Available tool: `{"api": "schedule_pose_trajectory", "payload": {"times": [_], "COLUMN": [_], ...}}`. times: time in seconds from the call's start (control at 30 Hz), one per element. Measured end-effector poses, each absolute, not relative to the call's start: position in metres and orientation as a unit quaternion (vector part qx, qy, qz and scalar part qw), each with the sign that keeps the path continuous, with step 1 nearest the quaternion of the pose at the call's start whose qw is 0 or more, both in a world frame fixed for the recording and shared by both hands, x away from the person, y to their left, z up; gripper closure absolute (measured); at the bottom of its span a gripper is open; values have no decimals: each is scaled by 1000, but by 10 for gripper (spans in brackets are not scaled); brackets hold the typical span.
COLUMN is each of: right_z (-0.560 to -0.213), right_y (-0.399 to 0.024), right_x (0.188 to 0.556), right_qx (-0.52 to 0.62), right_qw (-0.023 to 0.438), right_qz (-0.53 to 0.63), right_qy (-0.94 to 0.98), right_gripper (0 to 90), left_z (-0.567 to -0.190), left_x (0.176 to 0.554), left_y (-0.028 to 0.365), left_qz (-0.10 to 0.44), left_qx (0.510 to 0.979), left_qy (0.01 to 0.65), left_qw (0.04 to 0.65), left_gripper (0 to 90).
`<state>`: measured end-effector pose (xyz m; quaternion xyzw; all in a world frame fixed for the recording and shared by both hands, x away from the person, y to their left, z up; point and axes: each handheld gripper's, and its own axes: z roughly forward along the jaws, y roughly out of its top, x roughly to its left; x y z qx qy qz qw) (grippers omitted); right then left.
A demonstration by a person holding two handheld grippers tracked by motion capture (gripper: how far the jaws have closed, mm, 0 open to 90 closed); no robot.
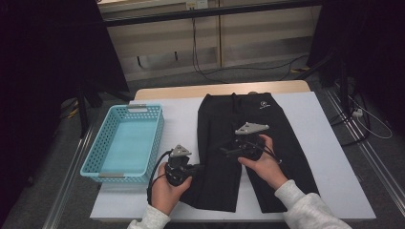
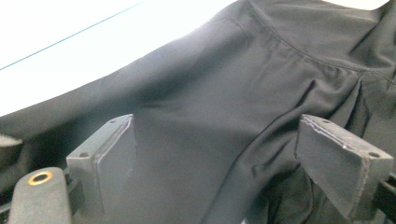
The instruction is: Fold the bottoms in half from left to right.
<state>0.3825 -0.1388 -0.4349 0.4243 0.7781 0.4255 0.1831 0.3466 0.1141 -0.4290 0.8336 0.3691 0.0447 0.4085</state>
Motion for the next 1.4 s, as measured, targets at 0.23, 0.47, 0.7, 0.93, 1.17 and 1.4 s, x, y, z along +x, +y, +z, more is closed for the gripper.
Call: {"api": "schedule_pose_trajectory", "payload": {"times": [0.23,0.47,0.7,0.93,1.17,1.4], "right_z": [-435,-437,-441,-445,-444,-451], "right_y": [-133,-124,-112,-103,-94,-73], "right_x": [388,394,402,407,417,426], "right_qx": [426,429,431,432,435,427], "right_qw": [184,180,177,170,166,155], "right_qz": [426,431,429,428,436,422], "right_qy": [777,773,774,775,770,785], "right_gripper": [125,126,126,129,142,166], "left_z": [-429,-430,-430,-429,-430,-427], "left_x": [347,347,347,346,346,346], "left_y": [111,107,105,104,102,102], "left_qz": [40,32,36,38,35,30], "left_qx": [835,838,839,835,837,835], "left_qy": [365,361,356,356,352,351], "left_qw": [409,409,410,418,418,423], "left_gripper": [883,885,885,885,885,885]}}
